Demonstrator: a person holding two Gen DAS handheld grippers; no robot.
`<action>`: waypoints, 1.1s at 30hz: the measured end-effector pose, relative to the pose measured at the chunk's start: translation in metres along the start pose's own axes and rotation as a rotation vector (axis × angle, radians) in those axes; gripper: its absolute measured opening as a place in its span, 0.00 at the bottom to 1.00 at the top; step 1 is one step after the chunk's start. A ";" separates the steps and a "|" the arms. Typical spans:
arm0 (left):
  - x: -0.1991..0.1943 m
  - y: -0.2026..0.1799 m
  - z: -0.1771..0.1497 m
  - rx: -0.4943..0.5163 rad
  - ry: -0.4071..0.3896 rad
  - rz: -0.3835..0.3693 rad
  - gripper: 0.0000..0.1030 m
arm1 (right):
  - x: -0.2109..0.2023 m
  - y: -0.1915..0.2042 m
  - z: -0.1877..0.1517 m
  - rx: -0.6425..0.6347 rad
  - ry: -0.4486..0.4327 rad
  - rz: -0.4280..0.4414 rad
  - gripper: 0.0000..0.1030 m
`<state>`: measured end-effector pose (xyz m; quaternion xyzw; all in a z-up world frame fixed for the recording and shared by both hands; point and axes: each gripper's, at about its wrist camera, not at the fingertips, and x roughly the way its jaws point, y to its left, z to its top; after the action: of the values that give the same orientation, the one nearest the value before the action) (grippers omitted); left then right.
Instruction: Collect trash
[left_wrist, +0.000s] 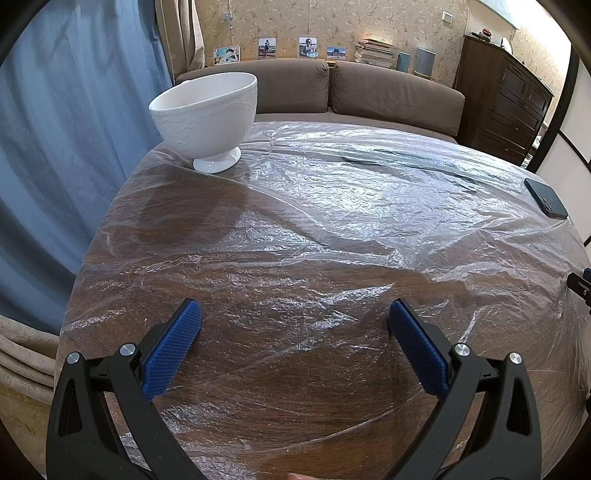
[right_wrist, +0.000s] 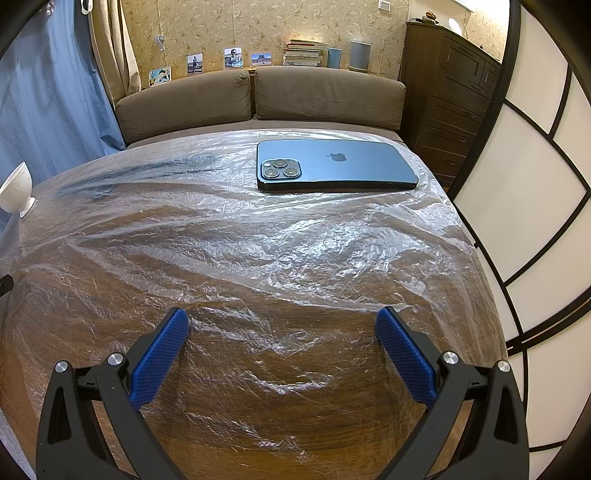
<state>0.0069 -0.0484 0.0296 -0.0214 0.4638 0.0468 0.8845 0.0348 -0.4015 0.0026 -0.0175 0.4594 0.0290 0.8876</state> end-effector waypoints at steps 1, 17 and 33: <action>0.000 0.000 0.000 0.000 0.000 0.000 0.99 | 0.000 0.000 0.000 0.000 0.000 0.000 0.96; 0.000 -0.001 0.000 0.002 0.000 -0.003 0.99 | 0.000 0.001 0.000 0.000 0.000 0.000 0.96; 0.002 -0.001 0.002 0.018 0.000 -0.015 0.99 | 0.000 0.000 0.000 0.000 0.000 0.000 0.96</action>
<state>0.0095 -0.0494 0.0292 -0.0171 0.4641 0.0360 0.8849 0.0347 -0.4011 0.0027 -0.0174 0.4593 0.0288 0.8876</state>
